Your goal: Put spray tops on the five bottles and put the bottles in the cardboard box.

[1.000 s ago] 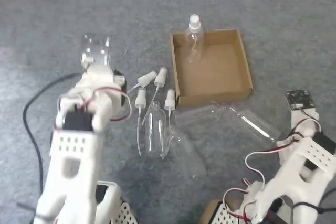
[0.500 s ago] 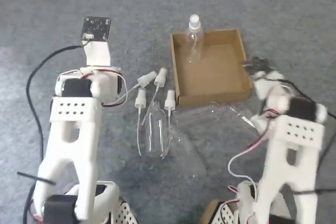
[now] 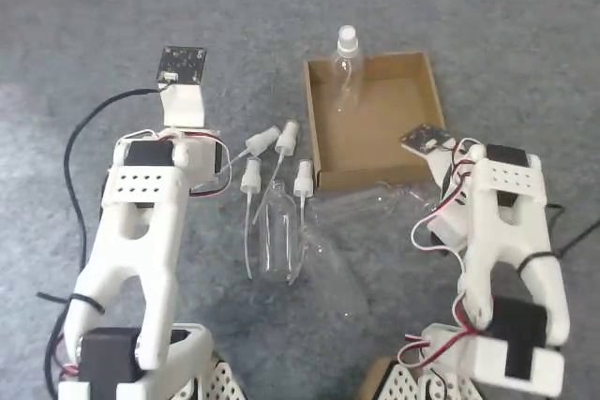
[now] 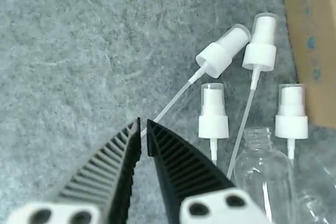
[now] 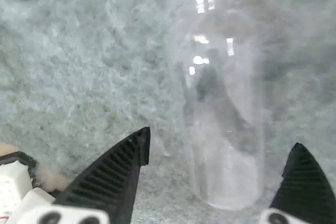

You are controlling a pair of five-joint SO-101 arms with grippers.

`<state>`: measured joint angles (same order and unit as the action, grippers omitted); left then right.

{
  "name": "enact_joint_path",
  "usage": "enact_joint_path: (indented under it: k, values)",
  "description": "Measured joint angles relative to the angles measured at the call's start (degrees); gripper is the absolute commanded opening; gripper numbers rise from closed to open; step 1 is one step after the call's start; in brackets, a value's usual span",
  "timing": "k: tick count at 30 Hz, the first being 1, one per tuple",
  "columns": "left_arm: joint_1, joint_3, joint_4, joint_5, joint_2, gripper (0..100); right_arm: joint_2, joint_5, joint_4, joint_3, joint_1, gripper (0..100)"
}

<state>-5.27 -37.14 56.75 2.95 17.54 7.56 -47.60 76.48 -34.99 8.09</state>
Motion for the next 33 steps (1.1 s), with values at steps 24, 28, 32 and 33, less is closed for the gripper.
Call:
enact_joint_path:
  k: [24,28,32,33]
  values:
    - [6.33,4.04,0.88,-3.69,-5.63,1,-7.91,0.79,-9.93,2.55,25.58,1.2]
    - [8.09,12.57,5.27,-3.6,-16.09,4,-7.91,0.79,-10.02,3.25,26.02,1.2]
    - [8.35,19.34,6.42,-3.87,-25.67,10,-7.91,-1.05,-10.11,3.52,27.08,1.2]
    - [8.35,19.96,6.42,-3.87,-26.81,10,-7.91,-1.49,-10.11,3.52,27.6,1.2]
